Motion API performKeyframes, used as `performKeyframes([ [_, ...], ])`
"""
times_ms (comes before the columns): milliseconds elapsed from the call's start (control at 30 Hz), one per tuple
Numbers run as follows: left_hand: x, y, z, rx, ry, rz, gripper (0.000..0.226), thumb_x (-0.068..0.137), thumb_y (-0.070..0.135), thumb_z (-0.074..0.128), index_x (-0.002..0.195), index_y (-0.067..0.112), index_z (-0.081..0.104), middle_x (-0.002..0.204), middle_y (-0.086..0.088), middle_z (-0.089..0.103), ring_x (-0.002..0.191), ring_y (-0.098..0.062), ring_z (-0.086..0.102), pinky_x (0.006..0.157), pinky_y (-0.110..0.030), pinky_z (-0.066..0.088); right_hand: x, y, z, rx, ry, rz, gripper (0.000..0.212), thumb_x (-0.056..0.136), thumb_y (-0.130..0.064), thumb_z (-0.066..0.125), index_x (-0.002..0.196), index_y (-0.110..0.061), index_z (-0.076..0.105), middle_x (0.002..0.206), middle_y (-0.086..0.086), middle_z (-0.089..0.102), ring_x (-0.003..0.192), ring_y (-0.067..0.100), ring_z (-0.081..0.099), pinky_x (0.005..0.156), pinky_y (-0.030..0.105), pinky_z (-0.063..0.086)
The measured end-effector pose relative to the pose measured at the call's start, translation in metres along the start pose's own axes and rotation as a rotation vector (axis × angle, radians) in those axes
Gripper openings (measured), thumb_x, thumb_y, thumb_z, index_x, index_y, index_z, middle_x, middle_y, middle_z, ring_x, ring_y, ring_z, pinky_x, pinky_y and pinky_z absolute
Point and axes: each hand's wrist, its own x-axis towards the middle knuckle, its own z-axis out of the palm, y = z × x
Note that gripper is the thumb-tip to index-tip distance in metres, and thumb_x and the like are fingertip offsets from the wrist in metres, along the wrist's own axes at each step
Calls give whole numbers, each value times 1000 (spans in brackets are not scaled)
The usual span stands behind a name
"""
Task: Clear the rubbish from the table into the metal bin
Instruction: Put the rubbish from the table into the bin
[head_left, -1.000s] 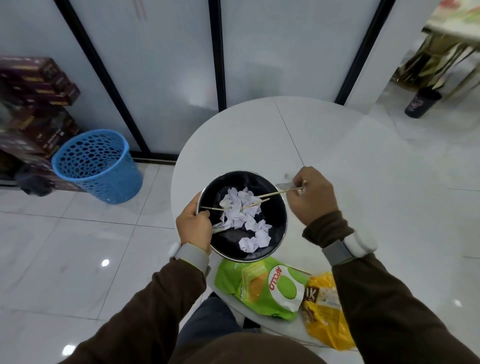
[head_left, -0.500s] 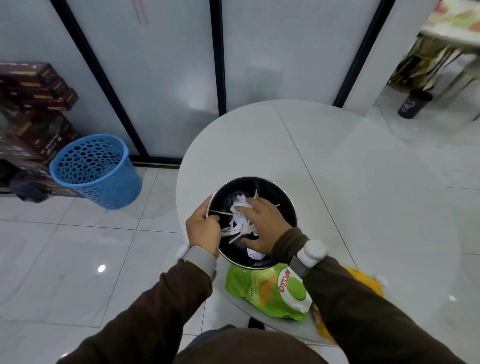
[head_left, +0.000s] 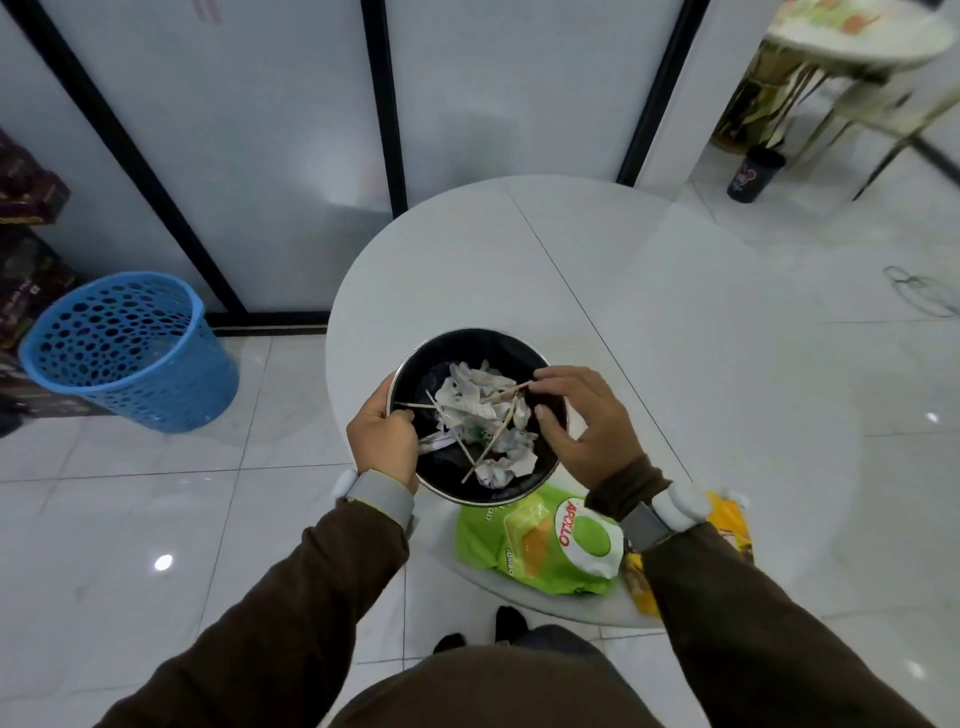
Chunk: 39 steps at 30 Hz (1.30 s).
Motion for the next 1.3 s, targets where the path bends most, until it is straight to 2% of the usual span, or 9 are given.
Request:
performKeyframes([
  [67,3,1,-5,-4,10,-18,66,80,-18,44,106,31,79,105,1,75,95,-25,72,72,-29,62,-12,7,-8,-28,151,56,17,87,2,66,102,-3,69,108,6,66,106,26,62,90,41,50],
  [233,12,-7,-18,46,30,-6,70,76,-15,47,92,44,80,103,8,77,105,-25,71,98,-45,58,-71,45,-2,-73,203,287,16,85,-10,66,100,-9,63,104,0,61,100,21,60,78,41,52],
  [400,12,-7,-20,32,60,-3,67,77,-16,47,99,38,79,101,8,77,102,-23,72,98,-43,58,-124,92,31,-283,-476,455,69,71,-57,80,126,-23,57,127,1,51,120,22,51,101,42,47],
  [533,12,-8,-16,30,93,-8,65,79,-17,47,104,35,78,103,5,76,104,-24,71,98,-44,58,-143,116,58,-564,-1026,462,129,48,-77,80,154,-42,16,161,13,19,147,35,23,117,50,30],
  [633,10,-8,-14,56,98,-9,65,80,-16,48,104,36,79,108,2,76,104,-23,71,97,-43,58,-152,130,72,-675,-1205,432,144,43,-79,80,151,-51,-11,165,13,0,152,41,6,114,64,22],
  [800,13,-12,-5,62,113,-19,66,78,-15,49,102,38,80,110,1,77,105,-24,72,97,-46,58,-143,140,81,-694,-1205,358,131,57,-59,87,155,-41,2,150,13,27,135,38,32,98,52,42],
  [1000,12,-11,5,89,141,-10,64,81,-16,49,113,32,77,111,1,76,106,-25,71,97,-46,58,-119,156,80,-535,-1083,466,53,99,-24,47,149,-33,33,132,10,45,121,35,48,93,42,46],
  [1167,18,-2,9,86,159,12,64,82,-16,49,113,34,75,104,11,74,107,-25,70,98,-45,57,-98,166,71,-502,-996,550,48,100,-26,40,145,-43,38,128,7,49,119,34,49,94,41,45],
  [1300,22,2,11,76,157,26,63,82,-16,49,116,30,76,104,11,75,105,-23,70,98,-44,58,-84,178,56,-503,-962,605,48,98,-24,45,144,-36,39,128,8,50,121,34,51,97,43,46],
])
